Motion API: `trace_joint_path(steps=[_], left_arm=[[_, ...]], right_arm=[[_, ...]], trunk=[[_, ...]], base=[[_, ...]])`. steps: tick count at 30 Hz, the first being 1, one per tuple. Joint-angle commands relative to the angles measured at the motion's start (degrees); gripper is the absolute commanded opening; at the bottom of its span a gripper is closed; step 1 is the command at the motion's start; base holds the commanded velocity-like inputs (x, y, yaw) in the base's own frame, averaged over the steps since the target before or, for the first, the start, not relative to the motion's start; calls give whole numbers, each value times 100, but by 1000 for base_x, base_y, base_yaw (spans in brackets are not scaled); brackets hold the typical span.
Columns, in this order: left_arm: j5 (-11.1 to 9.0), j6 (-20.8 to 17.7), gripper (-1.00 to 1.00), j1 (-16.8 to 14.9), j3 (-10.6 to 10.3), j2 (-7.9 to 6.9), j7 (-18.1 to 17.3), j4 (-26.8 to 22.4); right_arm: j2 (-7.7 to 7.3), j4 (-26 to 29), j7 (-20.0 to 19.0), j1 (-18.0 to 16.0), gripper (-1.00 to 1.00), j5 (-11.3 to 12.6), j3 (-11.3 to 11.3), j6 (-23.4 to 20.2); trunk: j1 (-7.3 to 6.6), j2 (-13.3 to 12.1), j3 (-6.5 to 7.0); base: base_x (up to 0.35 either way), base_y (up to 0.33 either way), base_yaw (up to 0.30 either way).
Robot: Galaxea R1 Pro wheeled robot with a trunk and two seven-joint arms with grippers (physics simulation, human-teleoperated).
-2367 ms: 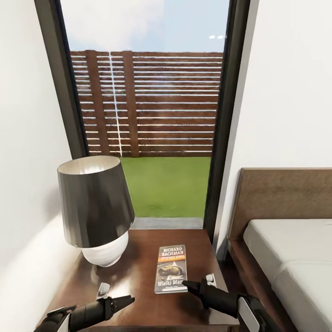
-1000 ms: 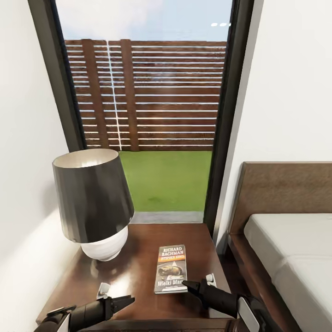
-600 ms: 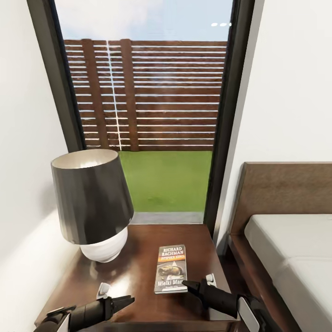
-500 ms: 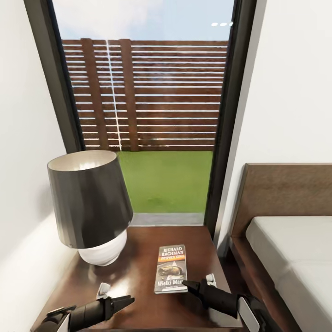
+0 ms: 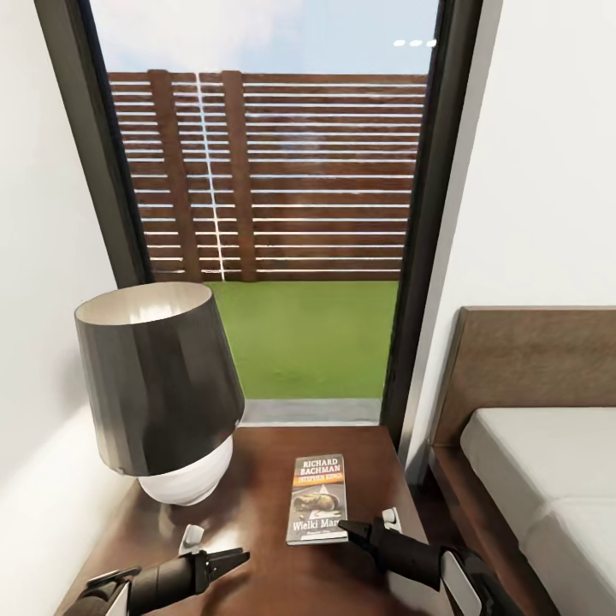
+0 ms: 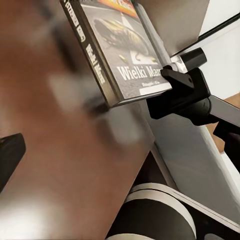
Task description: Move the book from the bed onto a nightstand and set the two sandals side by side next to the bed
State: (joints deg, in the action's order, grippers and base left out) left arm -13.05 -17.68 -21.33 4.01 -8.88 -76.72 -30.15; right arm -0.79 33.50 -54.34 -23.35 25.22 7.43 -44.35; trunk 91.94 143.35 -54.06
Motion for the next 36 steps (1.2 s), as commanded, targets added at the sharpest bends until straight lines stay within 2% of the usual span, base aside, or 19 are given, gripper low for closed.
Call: trace_joint_path(steps=[1,6,15,18,31,36], left_arm=[[-12,-62,100,-2,3,0,-19,0],[-9,-68,100,-2,3,0,-19,-1],[-10,-69,100,-2,3,0,-19,1],[-8,-69,100,-2,3,0,-19,-2],[-8,-69,100,-2,3,0,-19,0],[-5,-69,100,-2,2,2,-19,1]], right_arm=[[1,-1,-15,-3,-100,9,12,-30],[3,-1,-15,-3,-100,9,13,-30],[2,-1,-15,-3,-100,12,13,-30],[3,-1,-13,-3,-100,11,13,-30],[3,0,-15,-3,-100,11,13,-30],[1,-1,-15,-3,-100,14,13,-30]], trunk=[[-1,2,-6],[7,6,-72],[7,6,-72],[14,10,-139],[14,10,-139],[27,17,-249]], base=[[8,0,0],[2,0,0],[0,0,0],[0,0,0],[0,0,0],[0,0,0]])
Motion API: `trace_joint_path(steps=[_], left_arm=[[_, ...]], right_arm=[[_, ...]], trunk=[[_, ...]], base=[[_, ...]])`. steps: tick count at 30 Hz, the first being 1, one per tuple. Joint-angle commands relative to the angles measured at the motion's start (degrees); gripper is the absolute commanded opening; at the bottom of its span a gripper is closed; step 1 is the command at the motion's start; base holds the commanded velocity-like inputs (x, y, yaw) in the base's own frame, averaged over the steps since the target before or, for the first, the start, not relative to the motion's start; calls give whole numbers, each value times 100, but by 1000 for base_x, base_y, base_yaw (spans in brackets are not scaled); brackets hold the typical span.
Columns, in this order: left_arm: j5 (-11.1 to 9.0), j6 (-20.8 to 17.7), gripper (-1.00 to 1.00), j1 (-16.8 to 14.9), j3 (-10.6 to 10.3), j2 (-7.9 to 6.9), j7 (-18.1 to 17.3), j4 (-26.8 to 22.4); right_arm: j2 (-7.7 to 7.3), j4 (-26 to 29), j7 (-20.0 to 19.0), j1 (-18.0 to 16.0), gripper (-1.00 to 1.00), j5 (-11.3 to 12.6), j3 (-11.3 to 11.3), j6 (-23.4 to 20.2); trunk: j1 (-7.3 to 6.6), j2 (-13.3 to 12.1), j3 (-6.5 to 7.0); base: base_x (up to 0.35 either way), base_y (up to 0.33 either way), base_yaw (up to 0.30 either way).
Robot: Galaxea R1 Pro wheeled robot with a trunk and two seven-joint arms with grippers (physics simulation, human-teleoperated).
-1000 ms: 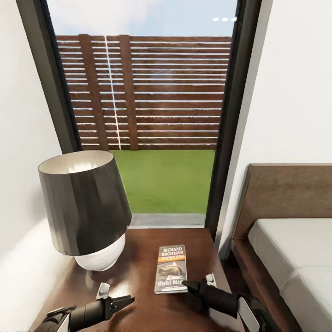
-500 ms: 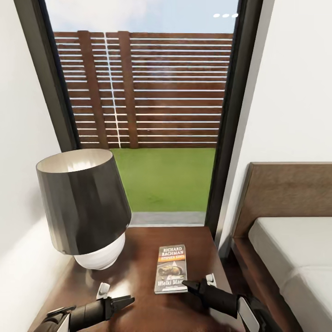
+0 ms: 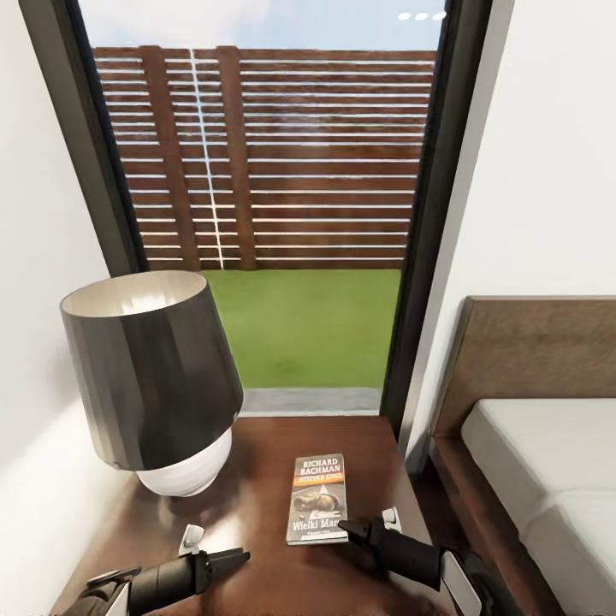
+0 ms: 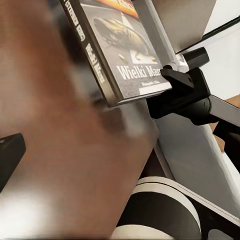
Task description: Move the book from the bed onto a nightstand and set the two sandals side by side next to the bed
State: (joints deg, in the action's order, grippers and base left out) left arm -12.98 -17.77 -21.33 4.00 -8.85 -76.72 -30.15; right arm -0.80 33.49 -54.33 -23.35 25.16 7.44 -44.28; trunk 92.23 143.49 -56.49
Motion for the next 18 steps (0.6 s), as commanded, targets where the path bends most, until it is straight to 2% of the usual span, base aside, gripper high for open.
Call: trace_joint_path(steps=[1,16,18], left_arm=[[-12,-60,100,-2,4,1,-19,0],[-12,-60,100,-2,5,0,-19,0],[-12,-60,100,-2,4,-2,-19,0]], right_arm=[[3,0,-14,-3,-100,19,12,-37],[3,1,-15,-3,-100,16,12,-37],[2,0,-14,-3,-100,18,12,-37]], trunk=[[1,4,-28],[4,5,-50],[9,8,-95]], base=[[0,0,0],[0,0,0],[0,0,0]])
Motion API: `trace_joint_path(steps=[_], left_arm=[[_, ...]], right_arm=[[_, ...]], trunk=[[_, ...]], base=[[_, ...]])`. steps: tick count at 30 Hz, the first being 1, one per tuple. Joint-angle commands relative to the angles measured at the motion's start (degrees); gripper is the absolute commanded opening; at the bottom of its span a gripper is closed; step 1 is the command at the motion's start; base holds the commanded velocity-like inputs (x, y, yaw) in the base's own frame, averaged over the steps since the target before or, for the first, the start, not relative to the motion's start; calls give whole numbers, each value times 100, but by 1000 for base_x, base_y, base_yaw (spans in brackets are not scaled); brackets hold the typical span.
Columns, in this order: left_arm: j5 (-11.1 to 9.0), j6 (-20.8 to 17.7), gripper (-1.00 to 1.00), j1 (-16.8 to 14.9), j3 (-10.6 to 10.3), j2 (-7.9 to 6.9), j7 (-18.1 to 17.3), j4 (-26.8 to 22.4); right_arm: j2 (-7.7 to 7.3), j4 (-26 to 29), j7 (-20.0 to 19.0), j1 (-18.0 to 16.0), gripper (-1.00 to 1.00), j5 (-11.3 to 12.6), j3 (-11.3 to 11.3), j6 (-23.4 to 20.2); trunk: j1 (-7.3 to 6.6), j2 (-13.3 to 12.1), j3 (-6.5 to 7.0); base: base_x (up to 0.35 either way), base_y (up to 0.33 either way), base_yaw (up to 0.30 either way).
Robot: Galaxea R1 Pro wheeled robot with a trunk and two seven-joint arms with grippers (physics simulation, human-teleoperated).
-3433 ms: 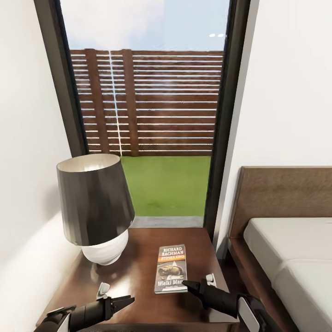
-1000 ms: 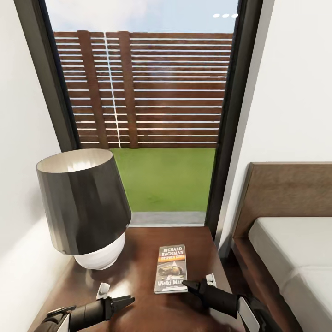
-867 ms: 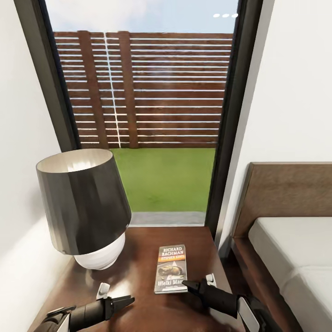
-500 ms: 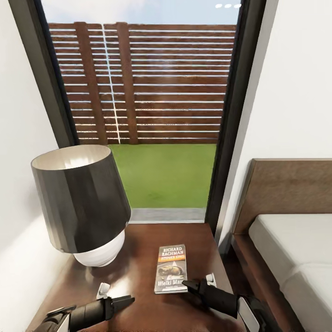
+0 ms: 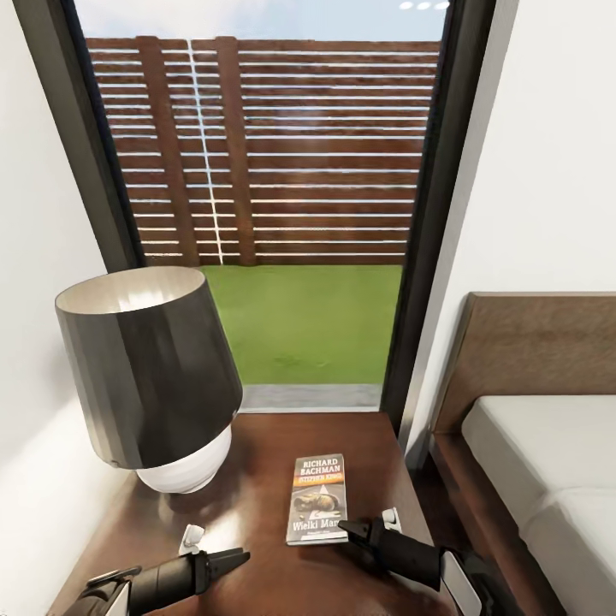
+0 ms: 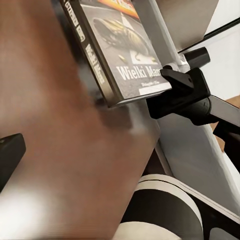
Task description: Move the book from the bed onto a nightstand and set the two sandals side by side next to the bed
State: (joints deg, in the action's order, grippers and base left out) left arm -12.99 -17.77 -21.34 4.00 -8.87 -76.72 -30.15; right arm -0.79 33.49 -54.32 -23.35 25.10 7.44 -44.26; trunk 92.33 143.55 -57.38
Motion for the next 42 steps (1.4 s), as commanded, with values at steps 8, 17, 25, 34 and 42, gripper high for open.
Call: trace_joint_path(steps=[8,17,25,34,42], left_arm=[[-10,-60,100,-2,5,-1,-19,-1],[-18,-60,100,-2,5,-1,-19,0],[-15,-60,100,-2,5,1,-19,0],[-14,-60,100,-2,5,-1,-19,0],[-14,-60,100,-2,3,0,-19,-3]], right_arm=[[4,0,-15,-3,-100,22,12,-39],[3,0,-16,-4,-100,22,12,-39],[3,-1,-17,-3,-100,24,12,-39],[3,0,-16,-3,-100,21,12,-39],[2,-1,-17,-3,-100,23,12,-39]], trunk=[[-2,3,-6],[-2,3,-6],[6,7,-72],[6,7,-72],[1,4,-28]], base=[[0,0,0],[0,0,0],[0,0,0],[0,0,0],[0,0,0]])
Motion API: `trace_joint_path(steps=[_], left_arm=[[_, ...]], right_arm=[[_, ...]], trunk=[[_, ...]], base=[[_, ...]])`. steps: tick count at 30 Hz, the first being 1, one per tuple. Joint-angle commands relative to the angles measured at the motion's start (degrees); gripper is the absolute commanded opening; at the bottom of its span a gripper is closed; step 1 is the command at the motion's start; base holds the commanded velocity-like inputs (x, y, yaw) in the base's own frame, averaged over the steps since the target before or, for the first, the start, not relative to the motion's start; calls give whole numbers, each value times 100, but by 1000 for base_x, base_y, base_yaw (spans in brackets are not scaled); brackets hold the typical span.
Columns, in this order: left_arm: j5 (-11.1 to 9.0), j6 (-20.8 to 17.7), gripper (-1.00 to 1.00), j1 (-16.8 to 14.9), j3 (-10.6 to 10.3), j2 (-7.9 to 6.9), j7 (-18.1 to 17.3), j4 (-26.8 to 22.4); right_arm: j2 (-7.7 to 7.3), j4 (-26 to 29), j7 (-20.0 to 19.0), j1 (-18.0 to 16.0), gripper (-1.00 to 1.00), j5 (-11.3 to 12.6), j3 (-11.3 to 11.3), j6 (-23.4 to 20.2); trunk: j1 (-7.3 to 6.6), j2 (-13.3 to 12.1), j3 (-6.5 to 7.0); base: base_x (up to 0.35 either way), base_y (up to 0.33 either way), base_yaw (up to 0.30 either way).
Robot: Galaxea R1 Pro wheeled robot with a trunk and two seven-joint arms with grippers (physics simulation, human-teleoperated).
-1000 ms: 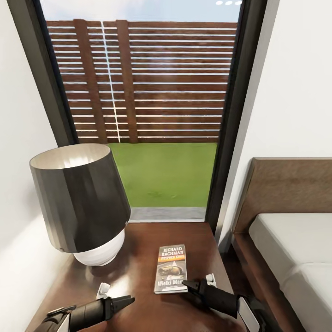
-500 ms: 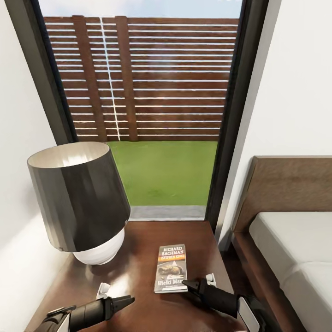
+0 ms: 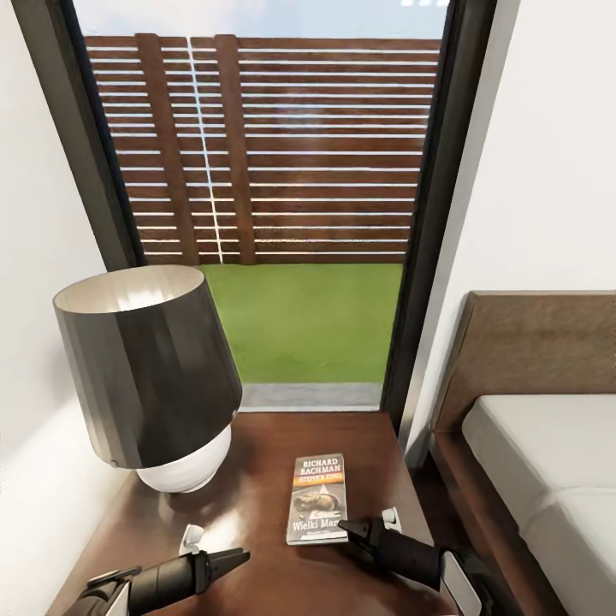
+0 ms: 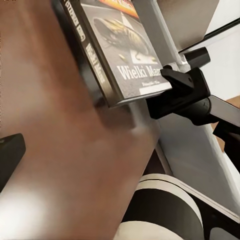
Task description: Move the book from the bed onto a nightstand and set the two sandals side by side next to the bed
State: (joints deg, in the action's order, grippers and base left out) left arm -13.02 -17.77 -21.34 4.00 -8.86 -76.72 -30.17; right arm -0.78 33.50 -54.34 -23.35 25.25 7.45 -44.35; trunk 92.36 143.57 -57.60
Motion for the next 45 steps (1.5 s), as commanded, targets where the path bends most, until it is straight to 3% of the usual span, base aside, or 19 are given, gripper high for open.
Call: trace_joint_path(steps=[1,10,11,29,45], left_arm=[[-13,-60,100,-2,4,-1,-19,1],[-12,-60,100,-2,5,0,-19,2],[-10,-60,100,-2,5,0,-19,2],[-11,-53,100,-2,2,1,-24,2],[-11,-54,100,-2,5,-1,-27,2]], right_arm=[[2,-1,-15,-3,-100,9,11,-30],[-1,1,-10,-3,-100,17,11,-31],[-1,0,-9,-3,100,18,11,-34],[-1,0,-8,-4,100,24,11,-30],[0,-1,-9,-3,100,24,11,-30]], trunk=[[-1,2,-5],[-1,2,-5],[-1,2,-5],[-1,2,-5],[-1,2,-5]], base=[[0,0,0],[0,0,0],[0,0,0],[-4,0,0],[-189,0,0]])
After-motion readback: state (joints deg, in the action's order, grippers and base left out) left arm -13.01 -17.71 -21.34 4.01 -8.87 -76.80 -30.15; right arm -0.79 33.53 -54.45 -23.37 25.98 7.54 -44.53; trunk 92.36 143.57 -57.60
